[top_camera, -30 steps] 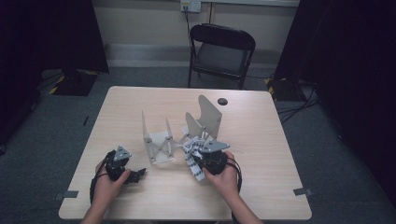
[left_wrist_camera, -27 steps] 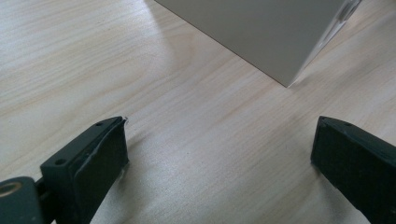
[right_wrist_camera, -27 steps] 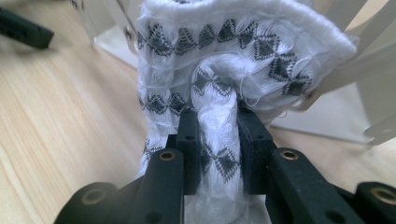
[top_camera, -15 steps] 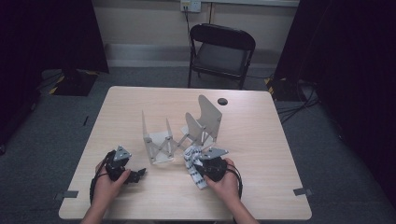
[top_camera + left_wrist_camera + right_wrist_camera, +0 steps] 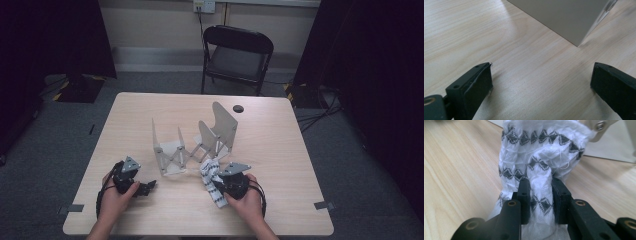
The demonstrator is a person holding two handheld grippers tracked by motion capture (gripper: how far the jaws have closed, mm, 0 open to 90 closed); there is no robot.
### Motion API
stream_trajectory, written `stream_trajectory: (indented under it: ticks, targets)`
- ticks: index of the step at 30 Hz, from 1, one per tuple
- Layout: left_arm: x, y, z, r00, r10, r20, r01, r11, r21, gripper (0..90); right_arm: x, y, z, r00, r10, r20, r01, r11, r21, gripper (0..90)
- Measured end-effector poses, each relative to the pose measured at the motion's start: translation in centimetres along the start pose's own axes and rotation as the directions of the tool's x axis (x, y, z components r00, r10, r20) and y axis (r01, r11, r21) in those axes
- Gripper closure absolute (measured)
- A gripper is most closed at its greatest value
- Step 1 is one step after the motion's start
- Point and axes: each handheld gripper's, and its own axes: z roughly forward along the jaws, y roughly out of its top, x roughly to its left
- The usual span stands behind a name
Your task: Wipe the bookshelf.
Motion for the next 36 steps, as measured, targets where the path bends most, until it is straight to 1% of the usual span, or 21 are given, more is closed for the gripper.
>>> stream_trajectory:
  ticks: [3, 4, 5, 6, 7, 8, 10, 11, 12, 13, 14, 16, 18, 19, 22, 24, 25, 27, 30, 33, 36]
  targets:
    - [0.0, 0.0, 0.0, 1.0000, 0.000, 0.000, 0.000, 1.0000, 0.000, 3.4, -0.2, 0.3, -1.5, 0.9999, 0.006, 0.012, -0.005, 1.000, -0.031, 71.7]
    - [0.0, 0.0, 0.0, 1.0000, 0.000, 0.000, 0.000, 1.0000, 0.000, 3.4, -0.2, 0.3, -1.5, 0.9999, 0.006, 0.012, -0.005, 1.000, -0.031, 71.7]
    - [0.0, 0.0, 0.0, 1.0000, 0.000, 0.000, 0.000, 1.0000, -0.001, 3.4, -0.4, 0.9, -2.7, 0.9996, 0.001, 0.030, 0.001, 0.998, -0.057, 71.8]
    - [0.0, 0.0, 0.0, 1.0000, 0.000, 0.000, 0.000, 1.0000, -0.001, 3.4, -0.4, 0.9, -2.7, 0.9996, 0.001, 0.030, 0.001, 0.998, -0.057, 71.8]
    - [0.0, 0.0, 0.0, 1.0000, 0.001, -0.002, -0.001, 1.0000, -0.001, 3.5, -0.6, 1.5, -3.5, 0.9991, -0.002, 0.041, 0.005, 0.996, -0.086, 71.8]
    - [0.0, 0.0, 0.0, 1.0000, 0.001, -0.002, -0.001, 1.0000, -0.001, 3.6, -0.6, 1.5, -3.5, 0.9991, -0.002, 0.041, 0.005, 0.996, -0.086, 71.8]
    - [0.0, 0.0, 0.0, 1.0000, 0.001, -0.001, -0.001, 1.0000, 0.000, 3.7, -0.7, 2.6, -4.6, 0.9982, 0.002, 0.060, 0.005, 0.992, -0.124, 71.8]
    - [0.0, 0.0, 0.0, 1.0000, -0.001, 0.000, 0.001, 1.0000, 0.000, 3.8, -0.8, 3.6, -5.3, 0.9978, 0.006, 0.066, 0.005, 0.987, -0.162, 71.7]
    - [0.0, 0.0, 0.0, 1.0000, -0.001, 0.000, 0.001, 1.0000, 0.000, 3.8, -0.8, 3.6, -5.3, 0.9978, 0.006, 0.066, 0.005, 0.987, -0.162, 71.7]
    - [0.0, 0.0, 0.0, 1.0000, -0.001, 0.001, 0.001, 1.0000, 0.000, 3.8, -0.6, 4.8, -5.8, 0.9976, 0.007, 0.068, 0.006, 0.982, -0.189, 71.7]
    - [0.0, 0.0, 0.0, 1.0000, -0.001, 0.001, 0.001, 1.0000, 0.000, 3.8, -0.6, 4.8, -5.8, 0.9976, 0.007, 0.068, 0.006, 0.982, -0.189, 71.7]
    - [0.0, 0.0, 0.0, 1.0000, 0.000, 0.001, 0.000, 1.0000, 0.000, 3.8, -0.3, 5.9, -6.0, 0.9972, -0.004, 0.074, 0.020, 0.978, -0.209, 71.2]
    - [0.0, 0.0, 0.0, 1.0000, -0.001, 0.001, 0.001, 1.0000, 0.001, 3.8, 0.1, 6.9, -5.6, 0.9971, -0.019, 0.074, 0.035, 0.977, -0.212, 71.1]
    - [0.0, 0.0, 0.0, 1.0000, -0.002, 0.001, 0.002, 1.0000, 0.000, 3.8, 0.3, 7.3, -5.0, 0.9971, -0.023, 0.073, 0.037, 0.979, -0.199, 71.1]
    - [0.0, 0.0, 0.0, 1.0000, -0.001, 0.001, 0.001, 1.0000, -0.001, 3.8, 0.4, 7.4, -4.1, 0.9972, -0.027, 0.069, 0.039, 0.982, -0.183, 71.1]
    - [0.0, 0.0, 0.0, 1.0000, 0.000, 0.001, 0.000, 1.0000, 0.000, 3.8, 0.5, 6.9, -2.8, 0.9980, -0.020, 0.060, 0.029, 0.985, -0.167, 71.0]
    - [0.0, 0.0, 0.0, 1.0000, 0.000, 0.001, 0.000, 1.0000, 0.000, 3.8, 0.5, 6.9, -2.8, 0.9980, -0.020, 0.060, 0.029, 0.985, -0.167, 71.0]
    - [0.0, 0.0, 0.0, 1.0000, -0.001, 0.001, 0.001, 1.0000, 0.000, 3.8, 0.4, 6.3, -2.1, 0.9988, -0.001, 0.050, 0.009, 0.988, -0.154, 71.0]
    - [0.0, 0.0, 0.0, 1.0000, -0.001, 0.001, 0.001, 1.0000, 0.000, 3.8, 0.3, 5.4, -1.1, 0.9990, 0.010, 0.044, -0.004, 0.992, -0.125, 71.1]
    - [0.0, 0.0, 0.0, 1.0000, -0.001, 0.001, 0.001, 1.0000, 0.000, 3.8, 0.2, 4.3, 0.0, 0.9991, 0.018, 0.037, -0.015, 0.996, -0.093, 71.0]
    - [0.0, 0.0, 0.0, 1.0000, -0.001, 0.001, 0.001, 1.0000, 0.000, 3.8, 0.2, 3.6, 0.6, 0.9994, 0.019, 0.029, -0.017, 0.997, -0.069, 70.7]
